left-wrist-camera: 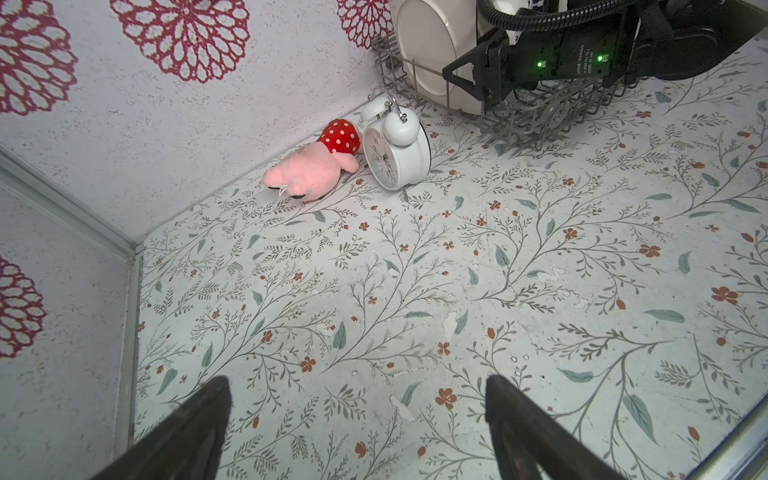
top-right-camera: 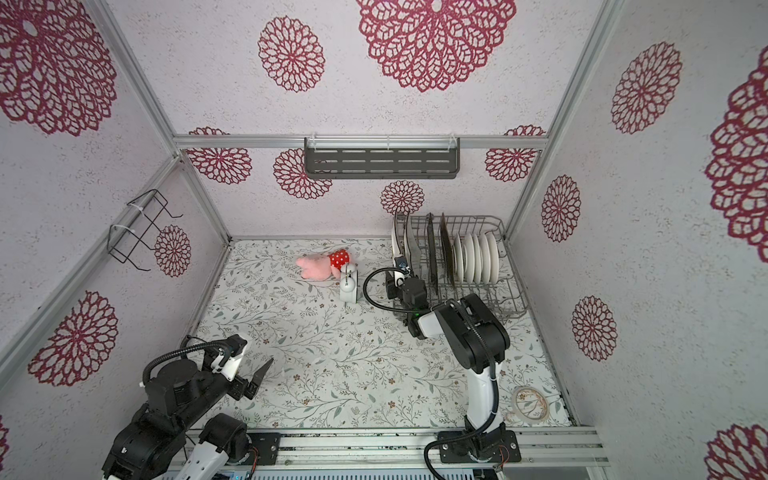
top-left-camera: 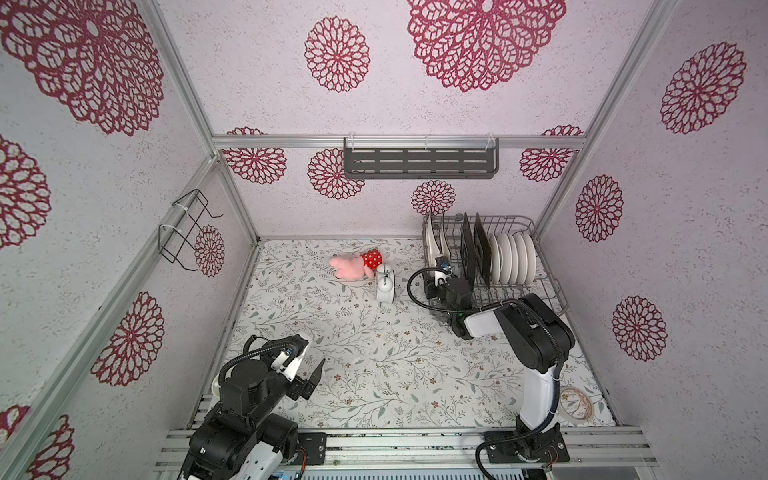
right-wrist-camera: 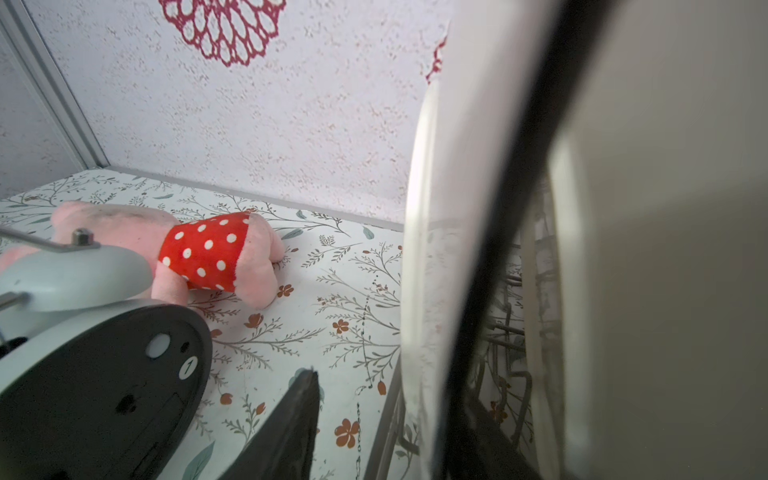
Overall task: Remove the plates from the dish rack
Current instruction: 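Lower the right gripper onto the cream square plate nearest the robot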
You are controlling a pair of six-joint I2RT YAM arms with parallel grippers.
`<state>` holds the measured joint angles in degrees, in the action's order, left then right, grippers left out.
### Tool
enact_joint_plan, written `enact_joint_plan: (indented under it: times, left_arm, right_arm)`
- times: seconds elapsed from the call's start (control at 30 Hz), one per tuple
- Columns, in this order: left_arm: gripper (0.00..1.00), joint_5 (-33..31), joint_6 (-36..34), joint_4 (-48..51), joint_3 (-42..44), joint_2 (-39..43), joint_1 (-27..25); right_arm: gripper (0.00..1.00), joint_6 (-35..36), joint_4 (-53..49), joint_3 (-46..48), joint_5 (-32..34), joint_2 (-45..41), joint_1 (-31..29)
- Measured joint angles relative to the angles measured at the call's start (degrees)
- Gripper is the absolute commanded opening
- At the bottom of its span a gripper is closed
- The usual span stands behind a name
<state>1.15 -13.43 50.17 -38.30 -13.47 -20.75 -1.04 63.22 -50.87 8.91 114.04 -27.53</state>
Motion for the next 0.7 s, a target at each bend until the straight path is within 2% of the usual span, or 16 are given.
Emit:
enact_joint_plan:
  times: [0.3, 0.7]
  left_arm:
    - [0.97, -0.57, 0.07, -0.11, 0.09, -0.79, -0.02]
    - [0.97, -0.66, 0.15, -0.15, 0.11, -2.19, -0.22]
  right_arm:
    - [0.44, 1.14, 8.72, 1.01, 2.95, 2.25, 0.07]
    - [0.37, 2.03, 13.68, 0.74, 2.91, 4.63, 0.55]
